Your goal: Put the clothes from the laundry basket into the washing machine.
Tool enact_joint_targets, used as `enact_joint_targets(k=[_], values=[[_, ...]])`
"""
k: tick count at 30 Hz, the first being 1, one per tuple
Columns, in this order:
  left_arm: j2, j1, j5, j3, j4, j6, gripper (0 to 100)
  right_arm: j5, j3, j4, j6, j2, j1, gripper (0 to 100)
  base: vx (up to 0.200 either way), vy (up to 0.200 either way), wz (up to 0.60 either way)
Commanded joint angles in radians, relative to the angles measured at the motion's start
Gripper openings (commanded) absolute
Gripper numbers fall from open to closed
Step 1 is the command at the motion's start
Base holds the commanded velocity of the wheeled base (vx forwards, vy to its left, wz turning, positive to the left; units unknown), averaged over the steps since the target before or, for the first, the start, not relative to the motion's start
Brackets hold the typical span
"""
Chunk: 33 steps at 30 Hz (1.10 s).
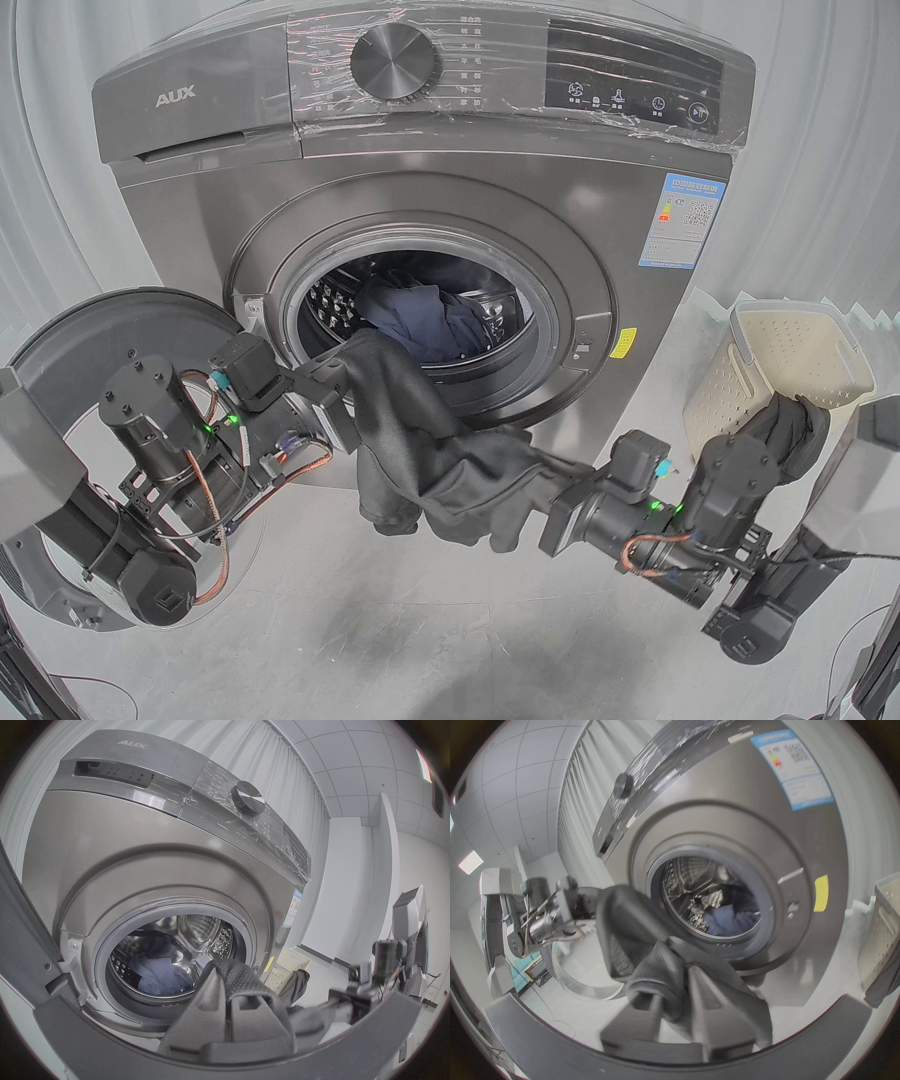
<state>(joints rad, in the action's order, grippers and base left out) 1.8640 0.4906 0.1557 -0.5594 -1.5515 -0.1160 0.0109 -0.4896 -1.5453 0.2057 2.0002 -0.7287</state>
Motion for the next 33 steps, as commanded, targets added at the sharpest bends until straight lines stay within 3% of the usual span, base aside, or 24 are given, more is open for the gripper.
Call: enact_joint_targets(k=[1, 8, 9, 15, 20, 23, 33], values=[[0.012, 0.009, -0.008, -0.028, -0.001, -0.001, 0, -0.032, -0.004, 0.001, 0.014, 0.115, -0.089, 100, 0.0, 0.0, 0.0], [0.009, 0.006, -0.018, -0.042, -0.001, -0.004, 0, -0.052, 0.032, 0.001, 0.026, 0.177, -0.115, 100, 0.0, 0.0, 0.0], [0.007, 0.009, -0.039, -0.057, -0.001, -0.01, 0, -0.086, 0.034, 0.001, 0.032, 0.206, -0.113, 100, 0.0, 0.0, 0.0], [-0.005, 0.016, -0.041, -0.056, -0.001, -0.007, 0, -0.095, 0.042, 0.001, 0.044, 0.219, -0.115, 100, 0.0, 0.0, 0.0], [-0.006, 0.022, -0.041, -0.057, -0.001, -0.005, 0, -0.091, 0.115, 0.001, 0.053, 0.253, -0.093, 100, 0.0, 0.0, 0.0], [-0.006, 0.029, -0.039, -0.053, -0.001, -0.004, 0, -0.092, 0.091, 0.001, 0.053, 0.261, -0.086, 100, 0.0, 0.0, 0.0], [-0.042, 0.077, -0.039, -0.042, -0.001, -0.001, 0, -0.089, -0.167, 0.001, 0.04, 0.364, -0.021, 100, 0.0, 0.0, 0.0]])
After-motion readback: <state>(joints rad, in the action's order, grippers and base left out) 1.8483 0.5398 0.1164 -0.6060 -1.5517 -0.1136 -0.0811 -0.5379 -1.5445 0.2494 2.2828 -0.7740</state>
